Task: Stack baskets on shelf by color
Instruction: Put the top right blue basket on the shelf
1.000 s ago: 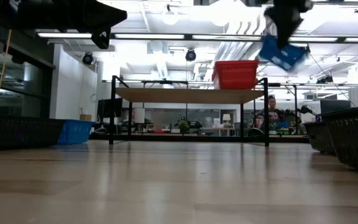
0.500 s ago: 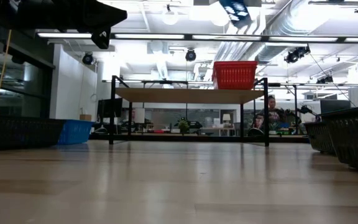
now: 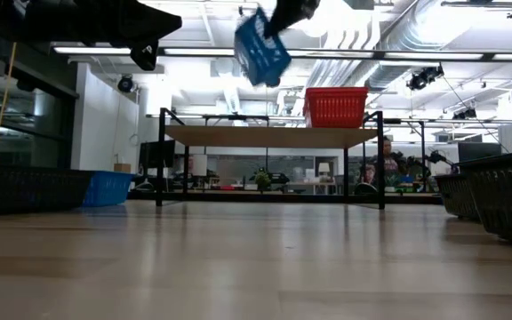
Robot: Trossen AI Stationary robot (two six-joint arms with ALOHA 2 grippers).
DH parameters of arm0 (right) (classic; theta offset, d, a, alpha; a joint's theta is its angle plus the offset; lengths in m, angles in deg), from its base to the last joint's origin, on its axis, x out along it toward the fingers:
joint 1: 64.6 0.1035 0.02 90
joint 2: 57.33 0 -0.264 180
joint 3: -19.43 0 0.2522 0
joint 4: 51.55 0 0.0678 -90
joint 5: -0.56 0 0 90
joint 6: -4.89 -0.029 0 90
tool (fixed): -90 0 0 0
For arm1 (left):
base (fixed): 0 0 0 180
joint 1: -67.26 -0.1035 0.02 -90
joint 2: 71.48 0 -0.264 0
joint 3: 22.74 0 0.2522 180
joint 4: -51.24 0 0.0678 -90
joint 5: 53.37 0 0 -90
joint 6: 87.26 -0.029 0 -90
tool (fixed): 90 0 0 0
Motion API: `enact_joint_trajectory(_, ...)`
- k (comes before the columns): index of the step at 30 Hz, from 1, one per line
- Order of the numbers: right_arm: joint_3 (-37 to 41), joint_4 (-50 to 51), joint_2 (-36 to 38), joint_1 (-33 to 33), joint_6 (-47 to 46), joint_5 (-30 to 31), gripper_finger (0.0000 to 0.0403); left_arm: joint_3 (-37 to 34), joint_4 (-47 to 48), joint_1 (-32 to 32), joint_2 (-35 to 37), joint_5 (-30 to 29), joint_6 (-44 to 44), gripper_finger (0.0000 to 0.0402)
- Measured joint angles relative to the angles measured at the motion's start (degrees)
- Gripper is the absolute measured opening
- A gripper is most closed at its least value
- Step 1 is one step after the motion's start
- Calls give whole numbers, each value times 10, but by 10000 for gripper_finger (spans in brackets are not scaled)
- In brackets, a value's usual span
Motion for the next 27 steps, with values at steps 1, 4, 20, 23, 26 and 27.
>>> enact_joint_trajectory(1,0,11,-9,-6,-4,-1,0,0,0,0,0,0,0,0)
enact_joint_trajectory(4,0,33,-34,-21,-15,-4,0,0,0,0,0,0,0,0)
enact_joint_trajectory(20,1,126,-54,-37,-42,20,0,0,0,0,0,0,0,0)
enact_joint_trajectory(23,1,123,-54,-37,-51,20,0,0,0,0,0,0,0,0)
enact_joint_trajectory(26,1,123,-54,-37,-53,12,0,0,0,0,0,0,0,0)
enact_joint_trajectory(27,1,123,-55,-38,-53,14,0,0,0,0,0,0,0,0)
